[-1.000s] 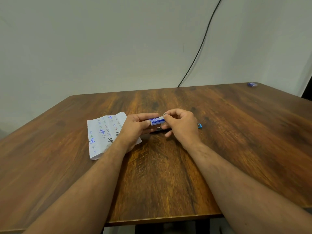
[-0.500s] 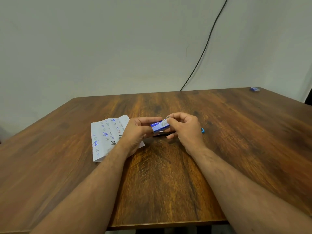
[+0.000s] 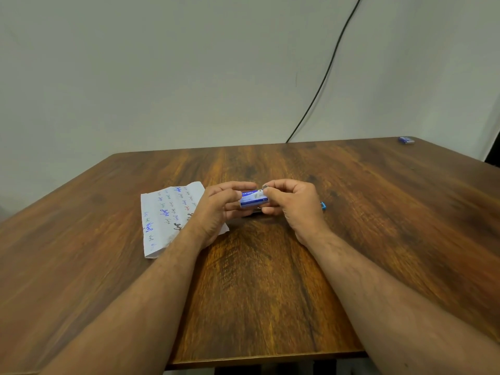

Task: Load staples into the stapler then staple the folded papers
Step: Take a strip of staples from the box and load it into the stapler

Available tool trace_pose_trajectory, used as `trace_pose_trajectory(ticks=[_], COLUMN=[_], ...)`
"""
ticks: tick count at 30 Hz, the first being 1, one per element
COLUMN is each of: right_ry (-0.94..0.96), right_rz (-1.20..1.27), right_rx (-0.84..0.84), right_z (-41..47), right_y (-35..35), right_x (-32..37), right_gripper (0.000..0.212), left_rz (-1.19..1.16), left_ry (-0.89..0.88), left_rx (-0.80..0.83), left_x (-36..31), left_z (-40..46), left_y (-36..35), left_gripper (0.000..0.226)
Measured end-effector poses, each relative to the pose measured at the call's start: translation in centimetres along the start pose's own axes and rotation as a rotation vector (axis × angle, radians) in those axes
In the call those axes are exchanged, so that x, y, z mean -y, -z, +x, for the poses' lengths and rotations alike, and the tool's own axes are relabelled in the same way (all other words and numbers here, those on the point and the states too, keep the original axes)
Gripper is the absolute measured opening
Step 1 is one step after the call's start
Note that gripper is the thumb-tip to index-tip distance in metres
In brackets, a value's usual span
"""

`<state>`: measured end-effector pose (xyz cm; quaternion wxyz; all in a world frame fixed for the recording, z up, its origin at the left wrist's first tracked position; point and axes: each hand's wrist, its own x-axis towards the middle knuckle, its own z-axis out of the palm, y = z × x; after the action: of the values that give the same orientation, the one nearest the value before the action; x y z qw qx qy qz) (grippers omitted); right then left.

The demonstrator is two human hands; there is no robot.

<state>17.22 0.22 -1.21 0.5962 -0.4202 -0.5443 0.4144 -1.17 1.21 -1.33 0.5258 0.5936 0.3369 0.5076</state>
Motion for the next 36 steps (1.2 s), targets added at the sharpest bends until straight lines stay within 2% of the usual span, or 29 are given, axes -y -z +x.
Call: trace_pose_trajectory(ticks=[5, 8, 11, 20, 25, 36], right_ry=[-0.020, -0.044, -0.077, -0.070, -0.029, -0.014], right_rz=[-0.020, -0.007, 0.011, 0.010, -0.051, -0.002], right_rx=[0.034, 0.073, 0.105, 0.111, 0.084, 0.029], right_z=[0.1, 0.2, 0.3, 0.1, -0.4, -0.8], right_y=[0.1, 0.0, 0.1, 0.1, 0.1, 0.0], right_x=[-0.1, -0.3, -0.5, -0.2, 0.1, 0.9], right_gripper=[0.010, 0.009, 0.009, 0.012, 0.010, 0.017], left_rz=[0.136, 0.239, 0.189, 0.149, 0.101, 0.054], left_ry=[-0.002, -0.037, -0.037, -0.042, -0.028, -0.001], left_rx=[0.015, -0.023, -0.050, -0.059, -0.086, -0.130], left_x=[0.0, 0.0, 0.0, -0.3, -0.3, 0.5], left_z=[-0.3, -0.4, -0.5, -0.6, -0.6, 0.1], left_y=[-0.5, -0.7, -0.5, -0.8, -0.9, 0.1], left_gripper=[0.034, 0.028, 0.021, 0.019, 0.021, 0.018])
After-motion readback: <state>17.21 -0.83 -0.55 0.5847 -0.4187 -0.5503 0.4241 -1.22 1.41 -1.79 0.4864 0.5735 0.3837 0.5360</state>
